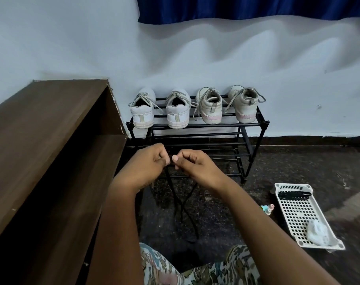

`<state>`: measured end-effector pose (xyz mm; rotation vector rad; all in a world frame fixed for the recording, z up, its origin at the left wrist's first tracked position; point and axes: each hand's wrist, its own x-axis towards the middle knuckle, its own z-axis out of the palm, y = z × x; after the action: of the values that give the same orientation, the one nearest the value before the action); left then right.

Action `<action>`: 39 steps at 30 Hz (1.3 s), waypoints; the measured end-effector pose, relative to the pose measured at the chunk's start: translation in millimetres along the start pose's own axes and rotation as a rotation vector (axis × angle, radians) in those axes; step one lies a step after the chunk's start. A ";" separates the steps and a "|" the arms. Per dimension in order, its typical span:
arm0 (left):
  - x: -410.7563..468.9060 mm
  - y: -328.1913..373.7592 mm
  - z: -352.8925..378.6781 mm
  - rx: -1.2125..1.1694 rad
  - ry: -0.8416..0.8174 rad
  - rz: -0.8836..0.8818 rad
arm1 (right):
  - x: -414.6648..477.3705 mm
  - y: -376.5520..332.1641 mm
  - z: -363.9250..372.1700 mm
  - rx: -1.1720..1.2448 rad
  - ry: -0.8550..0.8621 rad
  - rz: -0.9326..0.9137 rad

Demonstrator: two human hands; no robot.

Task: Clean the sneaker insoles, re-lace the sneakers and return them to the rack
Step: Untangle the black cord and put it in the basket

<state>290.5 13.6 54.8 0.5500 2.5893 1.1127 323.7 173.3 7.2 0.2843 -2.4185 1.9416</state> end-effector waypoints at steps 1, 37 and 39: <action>0.4 -0.8 -2.1 -0.020 0.010 0.021 | -1.0 -1.2 -2.5 0.009 -0.006 0.014; 9.9 17.7 17.4 0.060 0.174 0.061 | -0.5 6.6 -21.1 0.083 0.284 0.195; 13.3 21.2 23.4 0.072 0.143 0.073 | -0.1 2.3 -17.1 0.225 0.263 0.238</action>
<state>292.7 47.7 53.5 0.6066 2.7622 1.1231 321.9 190.3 8.8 -0.2537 -2.1537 2.1873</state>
